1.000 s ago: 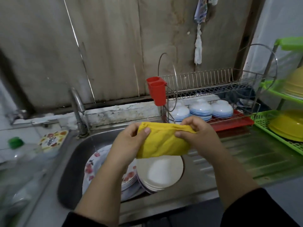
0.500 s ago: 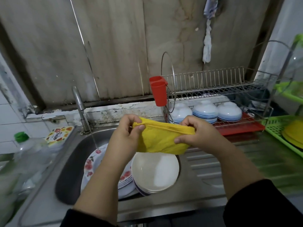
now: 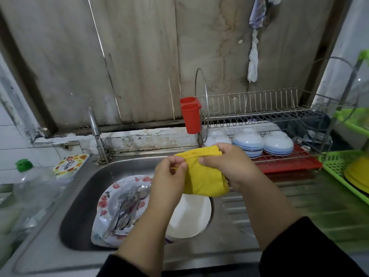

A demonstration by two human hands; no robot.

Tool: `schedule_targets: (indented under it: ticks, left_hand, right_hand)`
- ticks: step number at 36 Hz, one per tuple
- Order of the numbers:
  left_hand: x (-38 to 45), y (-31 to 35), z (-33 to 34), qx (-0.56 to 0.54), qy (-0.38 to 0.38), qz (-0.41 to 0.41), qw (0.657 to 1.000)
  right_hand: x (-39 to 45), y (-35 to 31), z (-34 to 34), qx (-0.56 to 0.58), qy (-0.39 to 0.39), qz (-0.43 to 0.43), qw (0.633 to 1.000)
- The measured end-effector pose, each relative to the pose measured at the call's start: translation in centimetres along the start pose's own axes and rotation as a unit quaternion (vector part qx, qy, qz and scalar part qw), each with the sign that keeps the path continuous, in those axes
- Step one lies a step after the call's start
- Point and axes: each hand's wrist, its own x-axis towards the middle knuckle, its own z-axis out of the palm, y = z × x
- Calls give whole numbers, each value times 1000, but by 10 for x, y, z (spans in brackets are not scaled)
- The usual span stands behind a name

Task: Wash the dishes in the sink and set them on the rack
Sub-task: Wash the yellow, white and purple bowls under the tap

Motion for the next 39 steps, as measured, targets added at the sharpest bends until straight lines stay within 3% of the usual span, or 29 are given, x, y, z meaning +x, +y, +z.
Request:
schedule_targets:
  ticks: [3, 7, 11, 22, 34, 39]
  left_hand:
    - [-10, 8, 2, -136, -93, -39, 986]
    - [-6, 4, -3, -227, -123, -115, 959]
    - [-2, 2, -9, -271, -148, -152, 939]
    - [1, 3, -17, -251, -135, -117, 951]
    - [10, 3, -19, -272, -157, -196, 929]
    - [16, 1, -17, -319, -119, -262, 903]
  right_hand:
    - [-3, 3, 12, 99, -45, 38, 993]
    - [-5, 1, 14, 176, -108, 58, 977]
    - [-5, 2, 14, 90, -113, 66, 987]
    - [-5, 11, 25, -32, -100, -42, 994]
    - [4, 16, 28, -122, -109, -118, 979]
    - [6, 19, 31, -135, -96, -154, 974]
